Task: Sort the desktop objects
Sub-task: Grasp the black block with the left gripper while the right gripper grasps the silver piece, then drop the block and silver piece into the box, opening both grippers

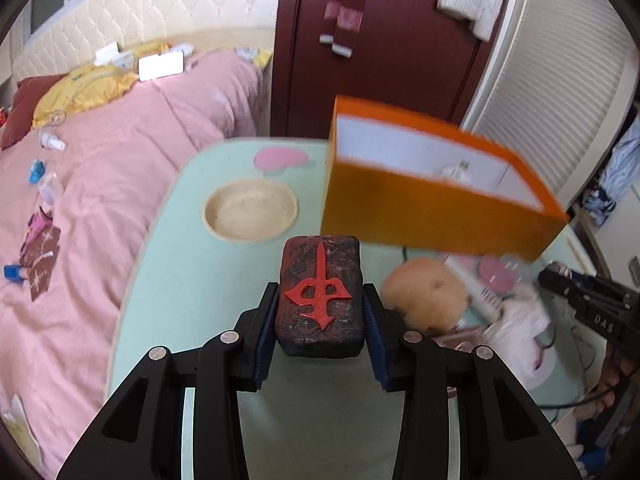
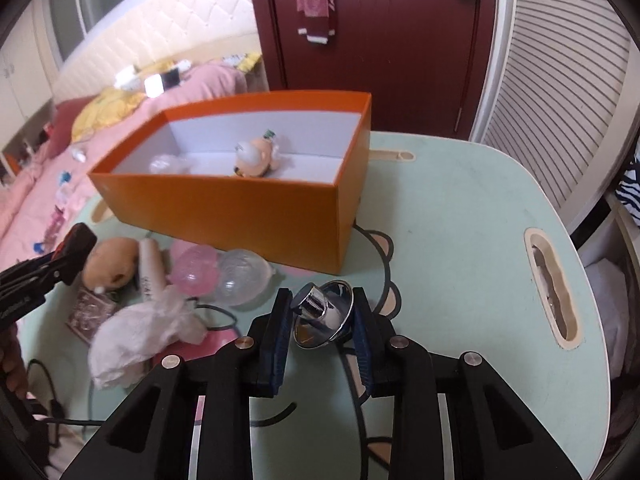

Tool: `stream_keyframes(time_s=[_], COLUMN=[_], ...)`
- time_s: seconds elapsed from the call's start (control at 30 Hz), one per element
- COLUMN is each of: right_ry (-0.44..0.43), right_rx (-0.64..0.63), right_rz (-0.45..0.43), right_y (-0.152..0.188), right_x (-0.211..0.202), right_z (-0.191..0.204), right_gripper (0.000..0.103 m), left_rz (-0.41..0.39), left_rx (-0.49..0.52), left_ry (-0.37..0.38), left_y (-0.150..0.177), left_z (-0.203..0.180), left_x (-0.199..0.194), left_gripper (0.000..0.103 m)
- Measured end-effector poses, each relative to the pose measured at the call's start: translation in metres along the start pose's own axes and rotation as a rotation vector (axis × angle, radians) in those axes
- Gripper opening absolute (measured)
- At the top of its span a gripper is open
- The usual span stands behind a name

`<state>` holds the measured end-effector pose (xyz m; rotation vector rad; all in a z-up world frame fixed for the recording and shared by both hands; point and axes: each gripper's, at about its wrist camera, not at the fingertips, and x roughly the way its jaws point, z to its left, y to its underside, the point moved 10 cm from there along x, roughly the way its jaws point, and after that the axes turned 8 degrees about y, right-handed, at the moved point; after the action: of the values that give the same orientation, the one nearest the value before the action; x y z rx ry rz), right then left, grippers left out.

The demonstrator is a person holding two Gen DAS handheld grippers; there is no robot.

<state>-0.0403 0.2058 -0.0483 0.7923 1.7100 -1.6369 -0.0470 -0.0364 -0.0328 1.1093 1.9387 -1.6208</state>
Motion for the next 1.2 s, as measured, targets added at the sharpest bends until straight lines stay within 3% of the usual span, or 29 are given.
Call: stream_keyframes(time_s=[0.23, 0.43, 0.6, 0.87, 0.9, 0.97, 1.0, 1.03, 1.07, 1.2], right_ry=[-0.067, -0.077, -0.083, -0.083, -0.087, -0.093, -0.094, -0.095, -0.095, -0.103], right_rx=[-0.005, -0.009, 0.008, 0.009, 0.011, 0.018, 0.022, 0.027, 0.025, 0.011], right_rz=[-0.121, -0.173, -0.136, -0.069, -0.064, -0.062, -0.073, -0.083, -0.090, -0.101], right_y=[-0.048, -0.088, -0.101, -0.096, -0.095, -0.095, -0.096, -0.097, -0.098, -0.098], right_x=[-0.038, -0.036, -0.010, 0.024, 0.027, 0.029, 0.028, 0.026, 0.025, 0.016], right_z=[0.014, 0.027, 0.034, 0.037, 0.037, 0.037, 0.036, 0.035, 0.035, 0.039], right_gripper=[0.027, 0.027, 0.027, 0.028, 0.030, 0.048, 0.056, 0.056, 0.056, 0.056], left_rz=[-0.102, -0.129, -0.069, 0.015, 0.025, 0.031, 0.018, 0.004, -0.016, -0.069], left_rx=[0.042, 0.124, 0.112, 0.079, 0.070, 0.059, 0.064, 0.069, 0.066, 0.062], left_ry=[0.062, 0.060, 0.066, 0.070, 0.063, 0.048, 0.042, 0.036, 0.035, 0.051], left_y=[-0.055, -0.105, -0.118, -0.105, -0.103, -0.101, -0.102, -0.103, -0.105, -0.107], left_z=[-0.024, -0.050, -0.057, -0.051, -0.049, -0.045, -0.044, -0.044, -0.043, -0.042], left_x=[-0.026, -0.007, 0.031, 0.070, 0.071, 0.072, 0.068, 0.064, 0.057, 0.028], left_gripper=[0.041, 0.041, 0.041, 0.041, 0.043, 0.048, 0.056, 0.068, 0.072, 0.074])
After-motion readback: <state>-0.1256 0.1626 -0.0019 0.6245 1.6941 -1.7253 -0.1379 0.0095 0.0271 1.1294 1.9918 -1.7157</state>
